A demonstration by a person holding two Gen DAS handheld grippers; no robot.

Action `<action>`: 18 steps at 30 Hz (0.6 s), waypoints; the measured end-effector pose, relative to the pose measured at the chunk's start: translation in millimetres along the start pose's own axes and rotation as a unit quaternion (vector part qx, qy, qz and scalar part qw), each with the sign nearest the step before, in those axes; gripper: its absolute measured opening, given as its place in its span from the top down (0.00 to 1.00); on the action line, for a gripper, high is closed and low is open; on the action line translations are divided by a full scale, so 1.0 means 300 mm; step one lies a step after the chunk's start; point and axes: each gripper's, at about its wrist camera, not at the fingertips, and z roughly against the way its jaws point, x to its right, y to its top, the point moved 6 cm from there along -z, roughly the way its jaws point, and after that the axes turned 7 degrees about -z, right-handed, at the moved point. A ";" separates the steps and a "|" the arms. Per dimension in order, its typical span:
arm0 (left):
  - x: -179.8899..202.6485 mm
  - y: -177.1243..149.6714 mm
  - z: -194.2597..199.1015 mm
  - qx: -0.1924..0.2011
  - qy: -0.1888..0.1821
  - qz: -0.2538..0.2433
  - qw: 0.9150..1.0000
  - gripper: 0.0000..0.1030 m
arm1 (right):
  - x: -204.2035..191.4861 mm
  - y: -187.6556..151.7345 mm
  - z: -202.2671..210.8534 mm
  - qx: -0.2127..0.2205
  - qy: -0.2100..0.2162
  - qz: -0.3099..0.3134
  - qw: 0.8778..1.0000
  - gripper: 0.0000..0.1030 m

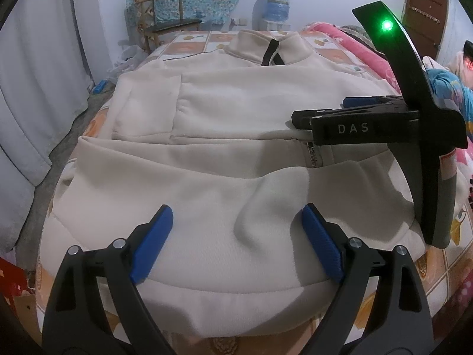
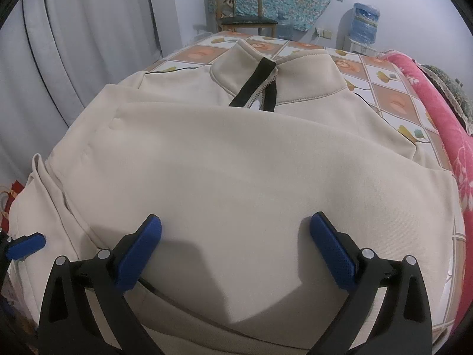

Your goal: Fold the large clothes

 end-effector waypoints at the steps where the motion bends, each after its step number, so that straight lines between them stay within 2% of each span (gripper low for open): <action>1: 0.001 0.001 -0.001 -0.001 0.002 0.000 1.000 0.17 | 0.002 -0.001 0.001 0.000 0.000 0.000 1.000 0.05; 11: -0.005 -0.001 0.000 -0.018 0.001 0.009 1.000 0.17 | 0.001 -0.001 0.000 0.000 0.000 0.000 1.000 0.05; 18: -0.012 0.000 -0.005 -0.015 0.003 0.019 1.000 0.16 | 0.000 -0.001 0.000 0.000 0.000 0.000 1.000 0.05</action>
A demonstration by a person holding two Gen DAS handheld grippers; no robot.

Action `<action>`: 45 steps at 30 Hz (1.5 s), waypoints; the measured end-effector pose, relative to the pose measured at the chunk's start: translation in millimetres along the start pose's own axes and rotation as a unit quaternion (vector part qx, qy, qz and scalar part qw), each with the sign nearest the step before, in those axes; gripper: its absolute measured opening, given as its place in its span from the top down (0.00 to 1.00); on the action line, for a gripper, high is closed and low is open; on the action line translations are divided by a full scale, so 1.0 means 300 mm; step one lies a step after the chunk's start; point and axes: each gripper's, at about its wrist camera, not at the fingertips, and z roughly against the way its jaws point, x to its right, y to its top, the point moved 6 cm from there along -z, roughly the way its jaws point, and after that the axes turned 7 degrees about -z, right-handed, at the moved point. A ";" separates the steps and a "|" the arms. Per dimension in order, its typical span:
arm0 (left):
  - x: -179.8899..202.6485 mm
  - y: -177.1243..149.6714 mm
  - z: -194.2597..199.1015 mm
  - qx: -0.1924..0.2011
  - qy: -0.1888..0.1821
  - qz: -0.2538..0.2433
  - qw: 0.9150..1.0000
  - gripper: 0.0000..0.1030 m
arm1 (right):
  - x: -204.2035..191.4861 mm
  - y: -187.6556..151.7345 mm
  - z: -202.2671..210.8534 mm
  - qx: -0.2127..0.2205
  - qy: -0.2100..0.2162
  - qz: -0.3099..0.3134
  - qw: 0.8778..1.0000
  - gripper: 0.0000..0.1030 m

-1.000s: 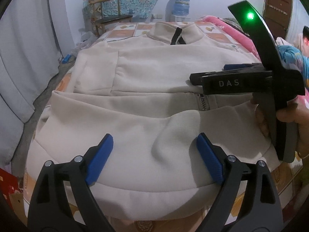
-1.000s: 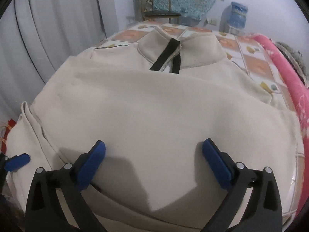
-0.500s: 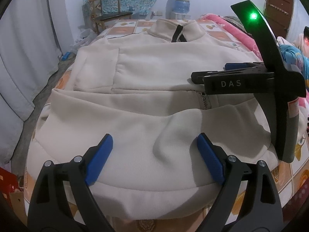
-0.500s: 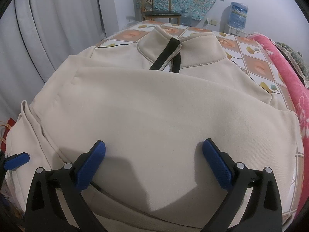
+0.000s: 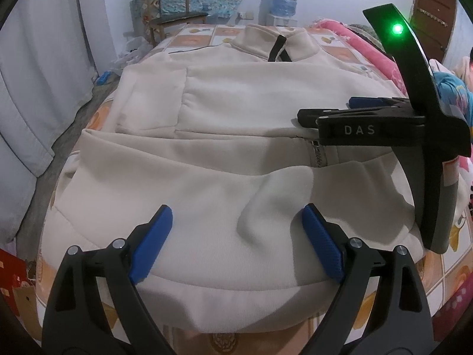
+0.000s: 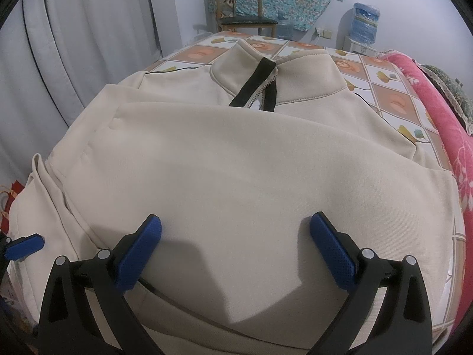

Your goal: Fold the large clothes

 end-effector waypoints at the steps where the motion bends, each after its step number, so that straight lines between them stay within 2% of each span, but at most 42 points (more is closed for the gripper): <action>1: -0.001 0.001 -0.001 0.001 0.000 0.002 1.000 0.16 | 0.002 -0.001 0.001 0.000 0.000 0.000 1.000 0.05; 4: -0.007 0.007 0.011 0.005 -0.003 0.003 1.000 0.16 | 0.000 0.000 0.000 0.000 0.000 0.000 1.000 0.05; 9: -0.071 0.013 0.097 0.042 -0.016 0.005 0.999 0.16 | 0.000 0.000 0.000 0.000 0.000 0.000 1.000 0.05; 15: -0.130 -0.007 0.129 0.045 -0.040 -0.002 0.998 0.17 | -0.001 0.000 0.000 0.000 0.000 0.000 1.000 0.05; 21: -0.095 0.004 0.110 0.042 -0.066 -0.016 0.997 0.17 | 0.000 0.000 0.000 0.000 0.000 0.001 1.000 0.05; 24: -0.036 0.024 0.104 0.048 -0.089 -0.029 0.994 0.18 | -0.001 0.000 0.000 0.000 0.000 0.000 1.000 0.05; 28: 0.028 0.045 0.066 0.047 -0.110 -0.035 0.992 0.31 | 0.001 0.005 -0.004 -0.003 -0.002 -0.002 1.000 0.05; 31: 0.050 0.049 0.026 0.037 -0.105 -0.037 0.993 0.43 | 0.013 0.009 0.020 -0.005 -0.007 -0.012 1.000 0.05; 34: 0.052 0.048 -0.005 0.032 -0.092 -0.038 0.995 0.55 | 0.034 0.005 0.162 0.030 -0.006 -0.029 0.999 0.05; 37: 0.066 0.050 0.000 0.044 -0.093 -0.052 0.993 0.79 | 0.059 -0.033 0.281 0.046 -0.024 -0.028 0.998 0.05; 38: 0.073 0.050 0.005 0.045 -0.097 -0.056 0.993 0.93 | 0.072 -0.065 0.329 0.049 -0.026 -0.030 0.998 0.06; 40: 0.076 0.061 0.033 0.058 -0.092 -0.059 0.992 0.95 | 0.091 -0.117 0.379 0.049 -0.031 -0.031 0.998 0.07; 42: 0.070 0.089 0.088 0.087 -0.092 -0.059 0.990 0.95 | 0.108 -0.153 0.411 0.049 -0.047 -0.030 0.997 0.17; 45: 0.054 0.141 0.137 0.113 -0.093 -0.049 0.988 0.95 | 0.150 -0.199 0.436 0.047 -0.069 -0.036 0.996 0.23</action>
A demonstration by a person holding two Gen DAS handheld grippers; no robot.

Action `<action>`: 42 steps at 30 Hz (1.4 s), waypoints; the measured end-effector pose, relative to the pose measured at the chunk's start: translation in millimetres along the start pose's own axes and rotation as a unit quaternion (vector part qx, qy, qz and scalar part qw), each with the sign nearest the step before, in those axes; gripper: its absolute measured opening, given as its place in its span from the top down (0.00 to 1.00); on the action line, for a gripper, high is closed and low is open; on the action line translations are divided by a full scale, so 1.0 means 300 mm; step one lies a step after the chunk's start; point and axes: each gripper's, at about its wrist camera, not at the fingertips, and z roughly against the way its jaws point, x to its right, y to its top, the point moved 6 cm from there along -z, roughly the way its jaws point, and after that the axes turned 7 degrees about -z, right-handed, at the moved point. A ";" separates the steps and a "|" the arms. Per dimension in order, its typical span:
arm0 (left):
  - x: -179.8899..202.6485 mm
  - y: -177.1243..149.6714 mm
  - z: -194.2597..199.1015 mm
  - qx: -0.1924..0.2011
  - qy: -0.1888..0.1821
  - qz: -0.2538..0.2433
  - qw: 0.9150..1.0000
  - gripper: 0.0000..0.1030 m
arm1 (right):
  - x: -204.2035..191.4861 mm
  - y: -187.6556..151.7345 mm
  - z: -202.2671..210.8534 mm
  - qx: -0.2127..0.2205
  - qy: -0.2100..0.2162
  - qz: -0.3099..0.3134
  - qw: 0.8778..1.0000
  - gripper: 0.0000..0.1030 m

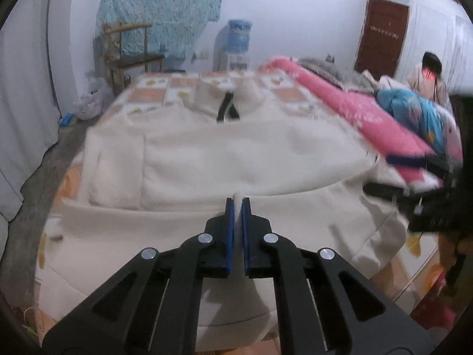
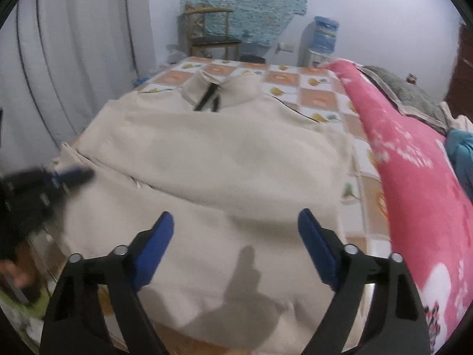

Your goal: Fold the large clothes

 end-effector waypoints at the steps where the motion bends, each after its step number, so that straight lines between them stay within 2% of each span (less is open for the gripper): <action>1: -0.006 0.009 -0.009 0.001 0.005 -0.001 1.000 0.95 | 0.018 -0.010 -0.006 -0.004 -0.007 -0.004 1.000 0.24; 3: -0.010 0.008 -0.044 -0.007 0.009 -0.001 1.000 0.95 | 0.042 -0.025 -0.027 -0.011 -0.022 -0.010 1.000 0.34; 5: -0.010 -0.017 -0.108 -0.031 0.016 -0.005 0.999 0.95 | 0.068 -0.038 -0.057 -0.017 -0.037 -0.011 0.999 0.37; 8: -0.016 -0.058 -0.166 -0.052 0.026 -0.005 0.998 0.88 | 0.096 -0.064 -0.120 -0.034 -0.060 -0.005 0.998 0.45; 10: -0.023 -0.061 -0.156 -0.051 0.023 -0.001 0.998 0.86 | 0.117 -0.085 -0.156 -0.050 -0.062 -0.012 0.997 0.50; 12: -0.034 -0.051 -0.128 -0.048 0.030 0.001 0.998 0.81 | 0.129 -0.083 -0.148 -0.047 -0.058 -0.017 0.997 0.57; 14: -0.057 -0.033 -0.076 -0.038 0.039 0.003 0.999 0.79 | 0.140 -0.077 -0.114 -0.039 -0.066 -0.018 0.997 0.58; 17: -0.123 -0.041 -0.003 -0.035 0.054 0.016 0.998 0.68 | 0.161 -0.084 -0.077 -0.034 -0.065 -0.029 0.997 0.58; 20: -0.207 -0.103 -0.021 -0.073 0.096 0.025 0.992 0.65 | 0.205 -0.119 -0.113 -0.052 -0.073 -0.033 0.995 0.63; 22: -0.275 -0.165 -0.059 -0.126 0.116 0.041 0.984 0.65 | 0.218 -0.114 -0.114 -0.051 -0.060 -0.044 0.996 0.64; 24: -0.306 -0.157 -0.013 -0.114 0.119 0.047 0.985 0.61 | 0.216 -0.097 -0.100 -0.057 -0.061 -0.043 0.996 0.64; 28: -0.345 -0.080 0.100 -0.080 0.118 0.040 0.989 0.44 | 0.200 -0.018 -0.023 -0.056 -0.017 -0.060 0.996 0.62; 29: -0.353 -0.052 0.121 -0.074 0.117 0.036 0.990 0.39 | 0.197 0.008 -0.008 -0.052 -0.009 -0.060 0.997 0.58; 30: -0.359 -0.025 0.136 -0.068 0.114 0.032 0.991 0.32 | 0.192 0.036 0.005 -0.050 0.000 -0.058 0.997 0.48; 32: -0.373 0.058 0.156 -0.055 0.102 0.022 0.993 0.23 | 0.168 0.117 0.030 -0.039 0.025 -0.051 0.998 0.36; 33: -0.376 0.098 0.157 -0.050 0.097 0.020 0.994 0.20 | 0.151 0.163 0.035 -0.035 0.037 -0.044 0.998 0.34; 34: -0.385 0.150 0.150 -0.048 0.091 0.021 0.995 0.19 | 0.138 0.195 0.034 -0.034 0.045 -0.040 0.998 0.33; 36: -0.385 0.237 0.117 -0.044 0.069 0.027 0.996 0.19 | 0.098 0.288 0.014 -0.033 0.070 -0.027 0.997 0.25; 38: -0.393 0.343 0.047 -0.034 0.050 0.032 0.998 0.19 | 0.073 0.376 -0.030 -0.032 0.082 -0.020 0.996 0.24; 42: -0.412 0.503 -0.139 -0.016 0.040 0.038 0.998 0.19 | 0.071 0.563 -0.199 -0.043 0.081 -0.025 0.995 0.24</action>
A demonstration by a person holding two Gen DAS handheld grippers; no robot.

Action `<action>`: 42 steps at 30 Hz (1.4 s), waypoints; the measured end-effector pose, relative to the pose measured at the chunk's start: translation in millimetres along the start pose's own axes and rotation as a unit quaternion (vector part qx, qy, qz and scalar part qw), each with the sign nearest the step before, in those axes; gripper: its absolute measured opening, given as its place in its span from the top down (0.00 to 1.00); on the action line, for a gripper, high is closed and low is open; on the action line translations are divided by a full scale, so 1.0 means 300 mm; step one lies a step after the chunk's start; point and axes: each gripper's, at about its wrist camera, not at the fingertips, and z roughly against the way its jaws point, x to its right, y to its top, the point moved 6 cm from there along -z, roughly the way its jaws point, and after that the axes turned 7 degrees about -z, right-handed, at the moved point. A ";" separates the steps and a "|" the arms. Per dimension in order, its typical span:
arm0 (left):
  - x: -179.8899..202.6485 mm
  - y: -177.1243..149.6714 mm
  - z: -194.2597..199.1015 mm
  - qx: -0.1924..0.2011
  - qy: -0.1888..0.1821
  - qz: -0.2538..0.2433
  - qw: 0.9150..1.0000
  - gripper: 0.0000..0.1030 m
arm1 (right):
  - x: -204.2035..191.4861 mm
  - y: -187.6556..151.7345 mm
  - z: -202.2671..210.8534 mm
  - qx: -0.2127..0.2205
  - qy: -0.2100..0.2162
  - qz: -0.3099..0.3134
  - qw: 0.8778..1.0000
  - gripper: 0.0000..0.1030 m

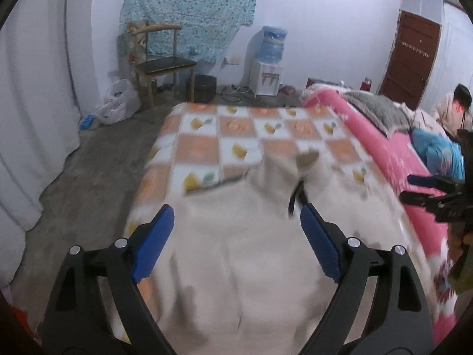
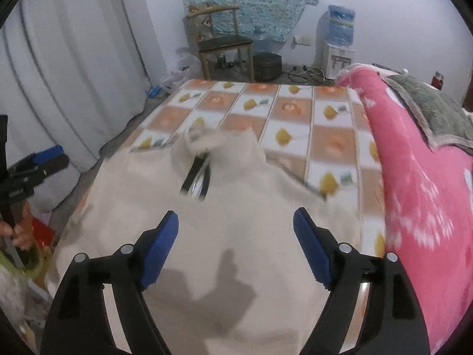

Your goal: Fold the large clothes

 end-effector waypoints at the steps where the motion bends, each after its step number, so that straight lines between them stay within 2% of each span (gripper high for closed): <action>1: 0.008 0.038 -0.062 -0.001 -0.006 0.004 1.000 0.19 | 0.012 0.059 -0.063 -0.011 0.005 -0.010 1.000 0.24; 4: 0.041 0.132 -0.266 -0.014 -0.028 0.015 0.999 0.19 | 0.041 0.170 -0.200 -0.027 0.011 -0.030 0.999 0.24; 7: 0.072 0.183 -0.470 -0.047 -0.052 0.039 0.997 0.25 | 0.079 0.269 -0.354 -0.046 0.015 -0.057 0.997 0.25; 10: 0.095 0.184 -0.628 -0.083 -0.051 0.044 0.994 0.35 | 0.096 0.322 -0.487 -0.070 0.023 -0.072 0.995 0.31; 13: 0.114 0.166 -0.720 -0.111 -0.054 0.041 0.991 0.46 | 0.097 0.338 -0.585 -0.093 0.026 -0.073 0.993 0.39; 15: 0.124 0.154 -0.747 -0.122 -0.061 0.036 0.990 0.62 | 0.097 0.333 -0.627 -0.106 0.020 -0.066 0.992 0.52; 16: 0.135 0.148 -0.757 -0.125 -0.064 0.029 0.990 0.66 | 0.095 0.327 -0.640 -0.111 0.020 -0.062 0.992 0.55; 17: 0.147 0.142 -0.762 -0.128 -0.069 0.020 0.989 0.77 | 0.092 0.317 -0.647 -0.116 0.023 -0.056 0.991 0.64; 18: 0.152 0.138 -0.764 -0.131 -0.070 0.015 0.989 0.81 | 0.090 0.315 -0.650 -0.117 0.026 -0.054 0.991 0.74; 20: 0.165 0.131 -0.749 -0.128 -0.066 0.000 0.990 0.88 | 0.078 0.305 -0.638 -0.118 0.034 -0.048 0.991 0.89; 24: 0.180 0.138 -0.671 -0.113 -0.073 -0.017 0.991 0.91 | 0.026 0.293 -0.546 -0.094 0.032 -0.011 0.995 0.91; 30: 0.239 0.106 -0.446 -0.082 -0.088 -0.070 0.990 0.91 | -0.061 0.220 -0.341 -0.056 0.029 0.046 0.997 0.92; 34: 0.284 0.009 -0.284 -0.071 -0.094 -0.110 0.987 0.92 | -0.111 0.097 -0.215 -0.039 0.021 0.089 0.995 0.92; 38: 0.308 -0.125 -0.204 -0.081 -0.097 -0.127 0.984 0.91 | -0.142 -0.076 -0.171 -0.026 -0.014 0.145 0.989 0.92; 40: 0.311 -0.189 -0.203 -0.095 -0.093 -0.128 0.983 0.85 | -0.139 -0.161 -0.191 -0.041 -0.026 0.153 0.987 0.90; 41: 0.312 -0.231 -0.211 -0.107 -0.093 -0.130 0.981 0.80 | -0.133 -0.190 -0.205 -0.049 -0.032 0.156 0.986 0.86; 42: 0.311 -0.269 -0.219 -0.121 -0.092 -0.129 0.980 0.79 | -0.123 -0.217 -0.219 -0.058 -0.038 0.159 0.985 0.80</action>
